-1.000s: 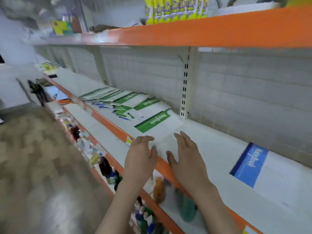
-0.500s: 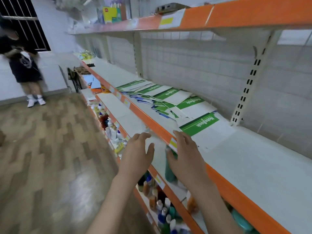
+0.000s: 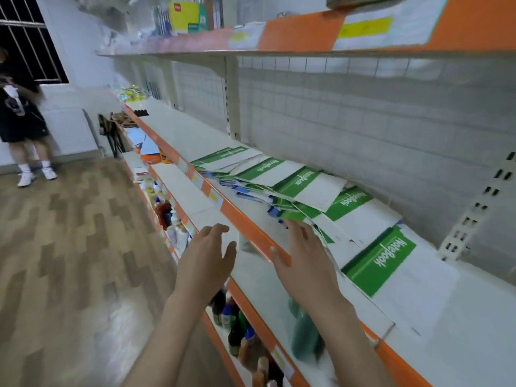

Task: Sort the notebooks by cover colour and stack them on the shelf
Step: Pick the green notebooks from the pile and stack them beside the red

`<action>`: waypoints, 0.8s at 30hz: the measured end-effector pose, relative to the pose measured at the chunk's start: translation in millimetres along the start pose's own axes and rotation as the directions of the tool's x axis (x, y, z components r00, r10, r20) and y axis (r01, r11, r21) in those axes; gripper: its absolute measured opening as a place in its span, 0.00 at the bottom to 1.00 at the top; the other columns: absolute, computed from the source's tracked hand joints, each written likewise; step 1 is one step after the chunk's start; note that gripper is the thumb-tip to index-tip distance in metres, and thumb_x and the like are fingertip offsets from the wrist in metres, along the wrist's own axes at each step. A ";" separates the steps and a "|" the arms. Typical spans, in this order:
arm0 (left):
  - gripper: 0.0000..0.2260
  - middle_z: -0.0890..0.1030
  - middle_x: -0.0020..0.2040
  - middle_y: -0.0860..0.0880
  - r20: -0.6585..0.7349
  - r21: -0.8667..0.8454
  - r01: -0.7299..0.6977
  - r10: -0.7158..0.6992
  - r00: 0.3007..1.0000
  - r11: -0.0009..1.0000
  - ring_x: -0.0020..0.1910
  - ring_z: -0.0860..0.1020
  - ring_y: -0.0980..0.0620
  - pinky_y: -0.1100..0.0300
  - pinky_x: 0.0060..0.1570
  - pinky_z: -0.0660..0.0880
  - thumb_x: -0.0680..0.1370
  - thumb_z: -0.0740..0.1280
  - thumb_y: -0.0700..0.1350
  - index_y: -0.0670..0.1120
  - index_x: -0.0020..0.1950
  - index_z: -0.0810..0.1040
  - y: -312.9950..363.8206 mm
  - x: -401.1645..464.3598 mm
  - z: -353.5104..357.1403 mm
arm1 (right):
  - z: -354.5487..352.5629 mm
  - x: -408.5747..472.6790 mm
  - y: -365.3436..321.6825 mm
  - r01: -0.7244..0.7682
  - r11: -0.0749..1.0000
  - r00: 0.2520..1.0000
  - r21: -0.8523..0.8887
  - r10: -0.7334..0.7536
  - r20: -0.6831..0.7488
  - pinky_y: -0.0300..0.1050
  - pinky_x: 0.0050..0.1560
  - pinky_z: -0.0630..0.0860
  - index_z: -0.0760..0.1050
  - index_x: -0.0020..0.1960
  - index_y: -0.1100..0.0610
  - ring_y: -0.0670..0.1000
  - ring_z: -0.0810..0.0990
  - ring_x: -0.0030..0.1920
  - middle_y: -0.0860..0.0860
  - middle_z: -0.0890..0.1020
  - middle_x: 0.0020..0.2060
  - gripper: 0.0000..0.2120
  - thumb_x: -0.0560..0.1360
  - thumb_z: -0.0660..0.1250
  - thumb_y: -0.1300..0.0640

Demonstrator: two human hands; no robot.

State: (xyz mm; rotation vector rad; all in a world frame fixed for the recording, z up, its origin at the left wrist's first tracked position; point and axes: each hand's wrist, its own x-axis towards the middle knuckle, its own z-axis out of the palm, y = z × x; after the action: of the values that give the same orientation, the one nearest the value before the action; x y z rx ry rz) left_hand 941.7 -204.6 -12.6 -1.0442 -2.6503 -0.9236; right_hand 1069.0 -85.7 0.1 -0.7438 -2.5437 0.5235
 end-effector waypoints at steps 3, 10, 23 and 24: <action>0.18 0.74 0.65 0.47 0.022 0.015 -0.019 0.019 1.000 1.000 0.59 0.75 0.49 0.56 0.54 0.73 0.80 0.62 0.50 0.47 0.68 0.70 -18.4 40.9 -5.2 | 10.6 38.8 -1.4 -0.033 0.999 0.999 0.002 0.033 -0.021 0.46 0.67 0.65 0.55 0.75 0.51 0.51 0.63 0.71 0.50 0.62 0.72 0.26 0.79 0.57 0.47; 0.18 0.72 0.67 0.49 0.056 0.027 -0.105 0.103 0.993 0.994 0.62 0.73 0.50 0.58 0.55 0.71 0.80 0.60 0.52 0.49 0.69 0.68 -36.1 102.9 6.0 | 29.3 96.3 -6.1 -0.075 0.997 0.994 -0.006 0.075 -0.079 0.46 0.65 0.68 0.57 0.74 0.51 0.52 0.67 0.68 0.50 0.63 0.71 0.26 0.79 0.58 0.49; 0.16 0.71 0.64 0.51 0.210 -0.209 -0.544 0.580 0.787 0.813 0.64 0.68 0.52 0.55 0.63 0.68 0.79 0.60 0.51 0.51 0.66 0.70 72.5 154.8 94.2 | -12.4 75.7 65.5 -0.521 0.850 0.816 -0.079 0.469 -0.337 0.47 0.60 0.70 0.62 0.72 0.54 0.55 0.69 0.65 0.52 0.68 0.68 0.25 0.77 0.62 0.51; 0.16 0.71 0.65 0.52 0.211 -0.233 -0.578 0.621 0.755 0.782 0.64 0.68 0.52 0.55 0.63 0.68 0.79 0.60 0.51 0.51 0.66 0.71 84.5 153.2 100.4 | -16.8 70.2 71.4 -0.568 0.819 0.783 -0.079 0.508 -0.359 0.46 0.59 0.70 0.61 0.72 0.54 0.54 0.69 0.66 0.52 0.68 0.69 0.25 0.77 0.62 0.51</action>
State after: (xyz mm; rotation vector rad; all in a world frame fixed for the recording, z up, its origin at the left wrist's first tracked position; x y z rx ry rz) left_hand 891.3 -9.8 1.3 -2.0393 -2.1720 -0.8788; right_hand 1053.4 14.6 1.9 -1.5215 -2.0642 0.3005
